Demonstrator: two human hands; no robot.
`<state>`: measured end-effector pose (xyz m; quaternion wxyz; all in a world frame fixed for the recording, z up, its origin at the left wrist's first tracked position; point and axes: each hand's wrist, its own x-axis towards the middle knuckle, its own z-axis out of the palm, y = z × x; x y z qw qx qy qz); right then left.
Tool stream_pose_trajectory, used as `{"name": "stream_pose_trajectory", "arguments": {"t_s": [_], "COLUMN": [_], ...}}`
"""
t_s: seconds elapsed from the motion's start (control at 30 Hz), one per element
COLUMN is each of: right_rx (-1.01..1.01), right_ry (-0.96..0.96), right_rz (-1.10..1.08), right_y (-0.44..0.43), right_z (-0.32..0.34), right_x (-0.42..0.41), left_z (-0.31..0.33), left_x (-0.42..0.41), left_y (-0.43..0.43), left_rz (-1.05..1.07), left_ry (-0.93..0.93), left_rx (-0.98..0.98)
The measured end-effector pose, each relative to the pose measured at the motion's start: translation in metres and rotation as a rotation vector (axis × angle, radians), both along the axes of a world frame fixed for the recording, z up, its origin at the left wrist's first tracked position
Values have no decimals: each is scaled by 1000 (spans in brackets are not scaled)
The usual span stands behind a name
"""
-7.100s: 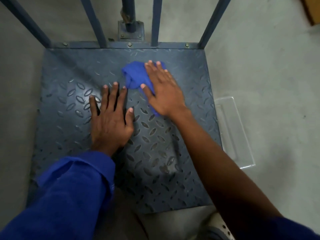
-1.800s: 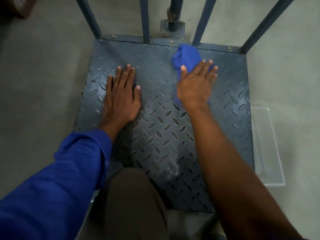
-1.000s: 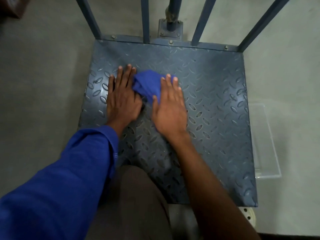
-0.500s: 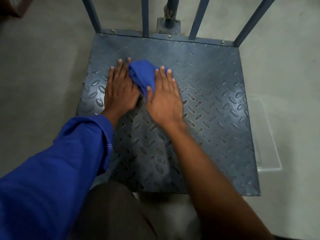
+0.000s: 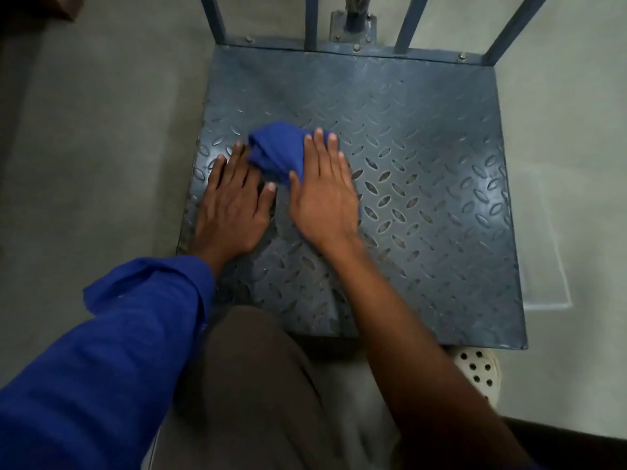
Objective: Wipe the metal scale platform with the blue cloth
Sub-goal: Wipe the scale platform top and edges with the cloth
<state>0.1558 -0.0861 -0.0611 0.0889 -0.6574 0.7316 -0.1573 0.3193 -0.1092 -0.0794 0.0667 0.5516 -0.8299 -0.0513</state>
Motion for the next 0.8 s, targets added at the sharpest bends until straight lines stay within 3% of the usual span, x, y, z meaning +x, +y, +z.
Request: {"name": "stream_pose_trajectory", "arguments": {"t_s": [0.13, 0.27, 0.4, 0.53, 0.67, 0.8], "right_rx": [24, 41, 63, 30, 22, 38], "right_ry": [-1, -25, -16, -18, -7, -25], "right_rz": [-150, -357, -226, -32, -211, -378], "right_y": [74, 25, -29, 47, 96, 45], "right_z": [-4, -6, 1, 2, -4, -4], "right_x": [-46, -86, -44, 0, -61, -115], "left_z": [1, 4, 3, 1, 4, 3], "left_x": [-2, -1, -2, 0, -2, 0], "left_y": [1, 3, 1, 1, 2, 4], "left_rz": [8, 4, 10, -6, 9, -8], "left_ry": [37, 35, 41, 26, 51, 60], "left_rx": [-20, -11, -15, -12, -16, -24]}}
